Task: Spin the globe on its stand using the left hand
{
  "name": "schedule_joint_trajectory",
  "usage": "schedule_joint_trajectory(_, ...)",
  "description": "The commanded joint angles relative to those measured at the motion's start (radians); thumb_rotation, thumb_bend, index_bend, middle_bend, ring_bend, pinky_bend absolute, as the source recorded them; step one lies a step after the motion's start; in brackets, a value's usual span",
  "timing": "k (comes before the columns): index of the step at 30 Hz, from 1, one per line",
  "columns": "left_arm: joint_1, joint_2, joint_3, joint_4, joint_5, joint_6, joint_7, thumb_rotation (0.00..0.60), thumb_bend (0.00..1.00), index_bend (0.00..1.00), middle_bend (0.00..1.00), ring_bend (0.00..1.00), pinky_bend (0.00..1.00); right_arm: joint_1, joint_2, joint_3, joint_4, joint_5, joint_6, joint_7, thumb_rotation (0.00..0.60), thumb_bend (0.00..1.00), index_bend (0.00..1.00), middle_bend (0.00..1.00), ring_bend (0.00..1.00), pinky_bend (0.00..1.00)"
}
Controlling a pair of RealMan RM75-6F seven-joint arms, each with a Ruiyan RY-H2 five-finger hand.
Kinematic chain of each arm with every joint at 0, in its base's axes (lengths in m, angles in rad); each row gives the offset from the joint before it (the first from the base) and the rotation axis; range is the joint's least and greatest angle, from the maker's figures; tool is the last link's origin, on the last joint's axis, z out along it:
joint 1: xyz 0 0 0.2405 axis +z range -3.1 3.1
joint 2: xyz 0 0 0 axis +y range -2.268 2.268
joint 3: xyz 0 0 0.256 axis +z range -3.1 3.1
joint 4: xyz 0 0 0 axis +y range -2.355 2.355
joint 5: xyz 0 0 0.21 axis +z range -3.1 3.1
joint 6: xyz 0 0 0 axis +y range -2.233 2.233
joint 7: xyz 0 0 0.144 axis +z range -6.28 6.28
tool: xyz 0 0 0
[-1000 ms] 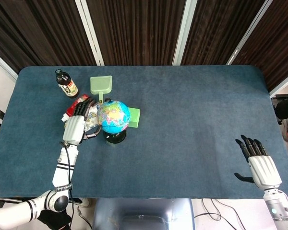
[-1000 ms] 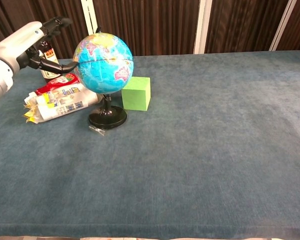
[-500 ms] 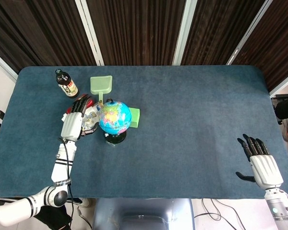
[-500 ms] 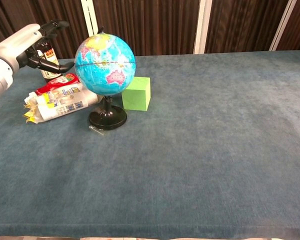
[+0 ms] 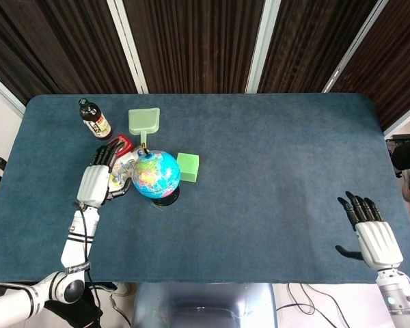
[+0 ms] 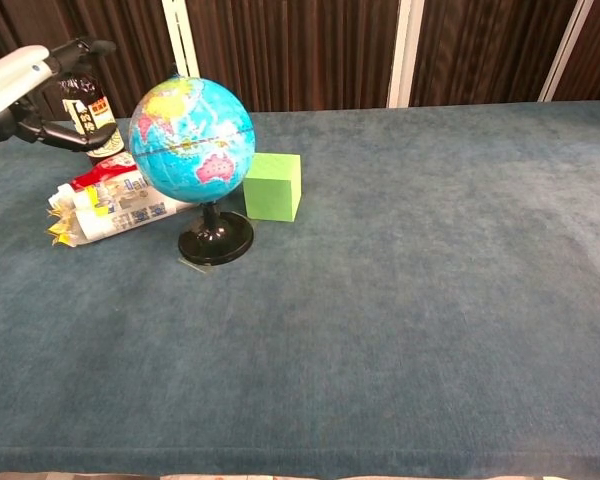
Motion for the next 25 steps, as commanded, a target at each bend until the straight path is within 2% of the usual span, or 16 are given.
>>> schedule_joint_trajectory(1, 0.049, 0.059, 0.051, -0.046, 0.059, 0.047, -0.005, 0.600, 0.40, 0.00, 0.00, 0.00, 0.01, -0.003, -0.001, -0.002, -0.002, -0.006, 0.006, -0.004, 0.600, 0.10, 0.00, 0.00, 0.00, 0.00)
schedule_joint_trajectory(5, 0.118, 0.170, 0.131, -0.140, 0.153, 0.105, -0.022, 0.600, 0.40, 0.00, 0.00, 0.00, 0.01, -0.006, -0.005, -0.003, -0.004, -0.008, 0.012, -0.012, 0.600, 0.10, 0.00, 0.00, 0.00, 0.00)
schedule_joint_trajectory(9, 0.227, 0.297, 0.268, -0.216, 0.296, 0.204, -0.046, 0.600, 0.40, 0.00, 0.00, 0.00, 0.01, -0.005, -0.008, -0.002, -0.008, 0.001, 0.005, -0.028, 0.600, 0.10, 0.00, 0.00, 0.00, 0.00)
schedule_joint_trajectory(12, 0.319, 0.359, 0.368, -0.229, 0.378, 0.288, -0.071, 0.600, 0.40, 0.00, 0.00, 0.00, 0.01, -0.004, -0.011, 0.002, -0.010, 0.009, 0.005, -0.039, 0.600, 0.10, 0.00, 0.00, 0.00, 0.00)
schedule_joint_trajectory(14, 0.377, 0.365, 0.401, -0.205, 0.388, 0.342, -0.092, 0.600, 0.40, 0.00, 0.00, 0.00, 0.01, -0.003, -0.015, 0.006, -0.011, 0.018, 0.002, -0.050, 0.600, 0.10, 0.00, 0.00, 0.00, 0.00)
schedule_joint_trajectory(18, 0.429, 0.364, 0.396, -0.152, 0.377, 0.394, -0.077, 0.600, 0.40, 0.00, 0.00, 0.00, 0.00, 0.000, -0.024, 0.009, -0.015, 0.018, 0.002, -0.063, 0.600, 0.10, 0.00, 0.00, 0.00, 0.00)
schedule_joint_trajectory(21, 0.449, 0.347, 0.354, -0.115, 0.372, 0.452, -0.067, 0.600, 0.41, 0.00, 0.00, 0.00, 0.00, -0.003, -0.028, 0.006, -0.017, 0.006, 0.012, -0.064, 0.600, 0.10, 0.00, 0.00, 0.00, 0.00)
schedule_joint_trajectory(25, 0.465, 0.327, 0.325, -0.085, 0.345, 0.461, -0.047, 0.600, 0.41, 0.00, 0.00, 0.00, 0.00, -0.009, -0.031, 0.004, -0.016, -0.002, 0.026, -0.069, 0.600, 0.10, 0.00, 0.00, 0.00, 0.00)
